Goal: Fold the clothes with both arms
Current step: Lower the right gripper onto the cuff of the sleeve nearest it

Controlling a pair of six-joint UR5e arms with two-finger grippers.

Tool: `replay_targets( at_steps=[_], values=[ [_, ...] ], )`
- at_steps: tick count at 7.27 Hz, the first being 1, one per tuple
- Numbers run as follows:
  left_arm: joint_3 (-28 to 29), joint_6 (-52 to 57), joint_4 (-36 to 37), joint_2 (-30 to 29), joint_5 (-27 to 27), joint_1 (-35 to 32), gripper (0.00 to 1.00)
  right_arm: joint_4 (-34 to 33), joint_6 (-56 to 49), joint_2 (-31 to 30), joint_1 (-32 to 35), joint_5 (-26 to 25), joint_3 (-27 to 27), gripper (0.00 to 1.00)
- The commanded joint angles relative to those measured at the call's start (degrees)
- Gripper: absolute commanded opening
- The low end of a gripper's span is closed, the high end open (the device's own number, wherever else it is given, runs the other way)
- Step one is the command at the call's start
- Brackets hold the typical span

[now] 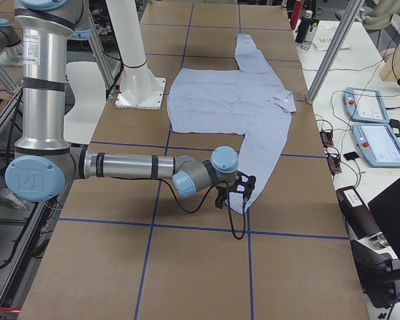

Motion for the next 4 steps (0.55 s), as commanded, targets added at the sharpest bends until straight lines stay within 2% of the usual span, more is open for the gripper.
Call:
replay_targets(
  at_steps=[1,2,4],
  values=[
    [0.0,0.0,0.0,0.0,0.0,0.1,1.0,15.8,19.3,0.3,-4.3,-3.7,-7.0,0.89],
    [-0.1,0.0,0.0,0.0,0.0,0.1,1.0,17.3,24.9,0.3,-7.0,-7.7,-7.1,0.86],
    [-0.1,0.0,-0.1,0.0,0.0,0.1,1.0,17.3,26.1,2.6,-8.1,-8.6,-9.3,0.84]
  ],
)
